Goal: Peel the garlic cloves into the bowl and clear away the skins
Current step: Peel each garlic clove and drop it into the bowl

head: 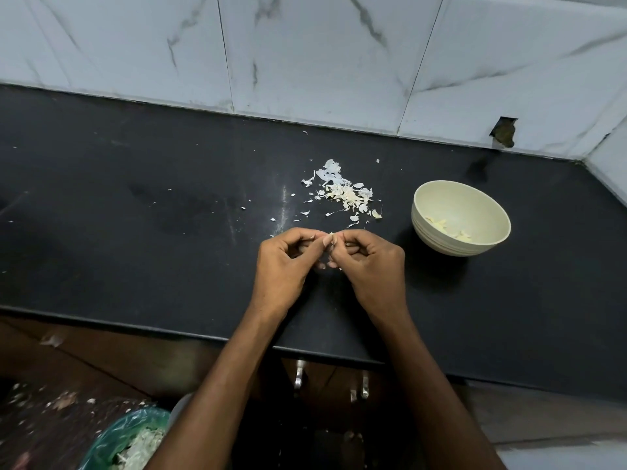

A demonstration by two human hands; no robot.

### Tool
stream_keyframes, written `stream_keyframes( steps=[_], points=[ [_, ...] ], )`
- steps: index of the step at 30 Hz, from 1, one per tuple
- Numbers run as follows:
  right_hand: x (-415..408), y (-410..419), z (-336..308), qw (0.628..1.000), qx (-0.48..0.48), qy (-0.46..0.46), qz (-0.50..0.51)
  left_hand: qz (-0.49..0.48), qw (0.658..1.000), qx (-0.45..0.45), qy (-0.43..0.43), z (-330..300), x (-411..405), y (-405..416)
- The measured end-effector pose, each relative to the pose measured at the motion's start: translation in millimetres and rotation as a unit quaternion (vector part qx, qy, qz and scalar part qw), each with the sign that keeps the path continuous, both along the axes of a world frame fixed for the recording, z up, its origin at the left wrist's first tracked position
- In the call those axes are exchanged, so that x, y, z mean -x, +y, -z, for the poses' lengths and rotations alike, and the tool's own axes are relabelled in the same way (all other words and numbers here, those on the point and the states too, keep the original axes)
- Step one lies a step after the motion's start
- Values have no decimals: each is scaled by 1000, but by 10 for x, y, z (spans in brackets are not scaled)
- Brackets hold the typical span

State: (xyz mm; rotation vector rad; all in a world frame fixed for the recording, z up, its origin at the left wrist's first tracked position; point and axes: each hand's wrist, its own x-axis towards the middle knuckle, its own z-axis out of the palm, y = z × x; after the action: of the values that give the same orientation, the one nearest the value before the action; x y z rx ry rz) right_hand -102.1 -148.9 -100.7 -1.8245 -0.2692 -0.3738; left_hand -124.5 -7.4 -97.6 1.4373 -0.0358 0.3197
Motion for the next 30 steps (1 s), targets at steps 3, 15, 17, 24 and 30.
stream_keyframes(
  steps=[3, 15, 17, 24, 30],
  points=[
    [10, 9, 5, 1000, 8, -5, -2, -12, 1000, -5, -3, 29, -6, 14],
    [25, -47, -43, 986, -114, 89, -87, -8, 1000, 1, 3, 53, -10, 51],
    [33, -45, -33, 987, -107, 80, -84, -17, 1000, -4, 4, 50, -4, 48],
    [20, -12, 20, 993, -59, 73, -74, -88, 989, -115, 8, 109, -27, 21],
    [34, -6, 42, 993, -55, 47, -89, -159, 962, -218, -35, 72, -2, -46]
  ],
)
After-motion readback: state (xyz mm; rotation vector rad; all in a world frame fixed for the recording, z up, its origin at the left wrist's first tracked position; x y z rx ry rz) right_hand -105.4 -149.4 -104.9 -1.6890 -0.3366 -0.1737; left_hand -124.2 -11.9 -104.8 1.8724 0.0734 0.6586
